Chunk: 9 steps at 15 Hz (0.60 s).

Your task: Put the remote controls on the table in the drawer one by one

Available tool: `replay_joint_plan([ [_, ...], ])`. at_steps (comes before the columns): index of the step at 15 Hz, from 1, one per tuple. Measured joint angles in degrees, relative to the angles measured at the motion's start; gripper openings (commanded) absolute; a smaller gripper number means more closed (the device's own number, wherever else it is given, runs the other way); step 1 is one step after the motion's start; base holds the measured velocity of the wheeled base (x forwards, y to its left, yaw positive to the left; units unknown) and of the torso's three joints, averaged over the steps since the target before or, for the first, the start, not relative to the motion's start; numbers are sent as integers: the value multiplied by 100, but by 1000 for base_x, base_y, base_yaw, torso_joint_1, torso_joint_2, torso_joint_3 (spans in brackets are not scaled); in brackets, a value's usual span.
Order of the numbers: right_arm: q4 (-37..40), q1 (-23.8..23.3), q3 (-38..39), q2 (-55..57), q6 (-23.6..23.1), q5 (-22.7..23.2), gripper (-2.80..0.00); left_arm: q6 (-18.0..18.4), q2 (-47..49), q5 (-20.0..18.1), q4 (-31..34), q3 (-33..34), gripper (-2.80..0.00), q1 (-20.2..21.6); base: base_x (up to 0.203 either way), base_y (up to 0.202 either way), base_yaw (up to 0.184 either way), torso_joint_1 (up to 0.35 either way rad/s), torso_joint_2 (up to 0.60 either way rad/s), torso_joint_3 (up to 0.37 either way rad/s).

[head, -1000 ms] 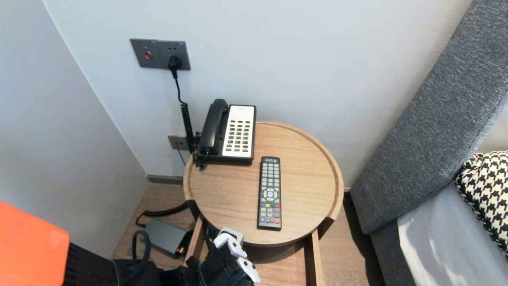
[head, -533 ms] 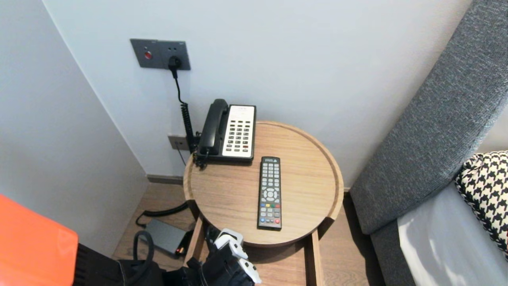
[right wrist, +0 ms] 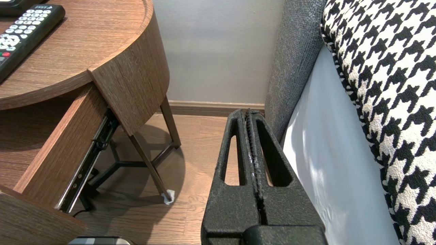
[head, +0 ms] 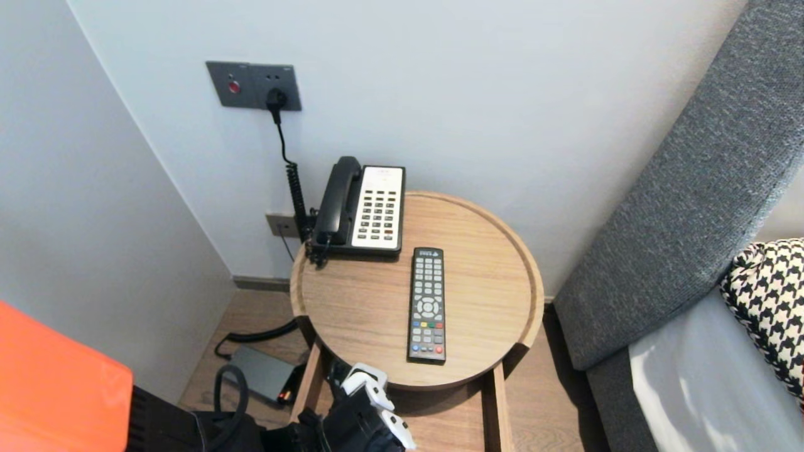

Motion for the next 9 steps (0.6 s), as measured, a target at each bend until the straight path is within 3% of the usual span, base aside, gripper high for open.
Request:
replay_joint_plan([
  [9, 1, 0, 0, 0, 2, -2, -280, -6, 51, -2, -77, 52, -280, -16, 0, 0, 0, 0, 0, 0],
])
